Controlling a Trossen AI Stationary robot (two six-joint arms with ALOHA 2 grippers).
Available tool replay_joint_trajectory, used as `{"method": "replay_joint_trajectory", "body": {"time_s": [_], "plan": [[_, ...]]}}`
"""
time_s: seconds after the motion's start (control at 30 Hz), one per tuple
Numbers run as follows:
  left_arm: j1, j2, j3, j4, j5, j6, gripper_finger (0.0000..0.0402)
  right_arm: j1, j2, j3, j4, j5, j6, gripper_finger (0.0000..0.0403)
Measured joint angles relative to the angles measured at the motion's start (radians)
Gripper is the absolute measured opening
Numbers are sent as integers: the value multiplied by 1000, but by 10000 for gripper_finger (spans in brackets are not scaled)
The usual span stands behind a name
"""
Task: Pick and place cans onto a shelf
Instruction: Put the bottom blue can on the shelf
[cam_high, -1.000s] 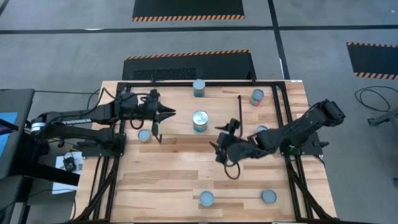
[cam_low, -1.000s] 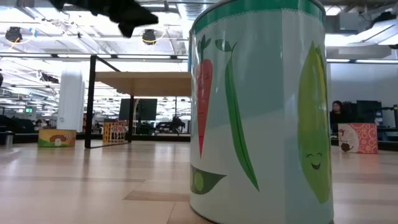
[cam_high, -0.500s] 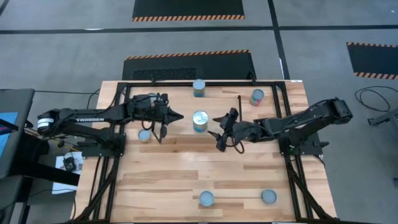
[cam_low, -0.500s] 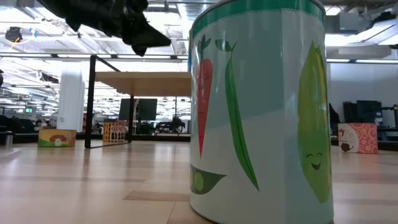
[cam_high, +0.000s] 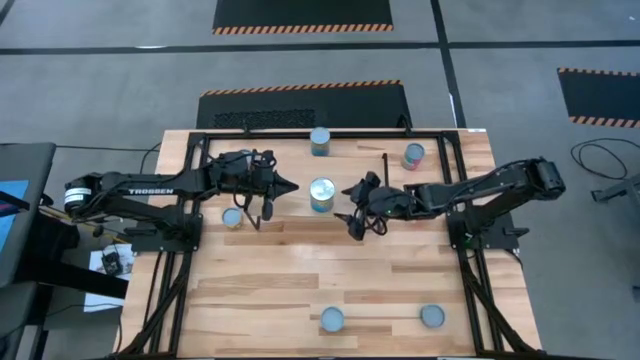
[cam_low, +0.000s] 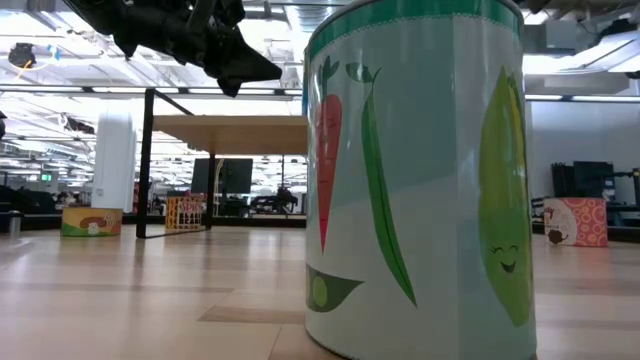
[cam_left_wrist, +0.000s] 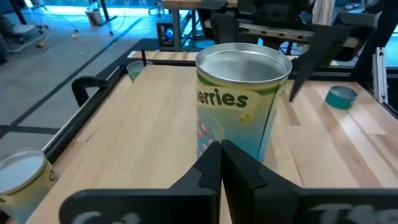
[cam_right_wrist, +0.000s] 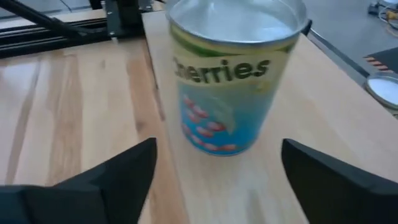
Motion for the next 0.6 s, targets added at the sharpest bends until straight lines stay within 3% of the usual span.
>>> {"method": "replay_joint_trajectory", "body": {"time_s": [0.07, 0.27, 0.6], "plan": [[0, 10, 0, 11, 27, -9, 0, 1, 0, 0, 30, 9, 2, 393], [-3, 27, 0, 39, 46, -41, 0, 6, 4, 0, 148, 35, -59, 375], [-8, 40, 1, 90, 51, -43, 0, -46, 59, 1, 265, 22, -85, 385]]}}
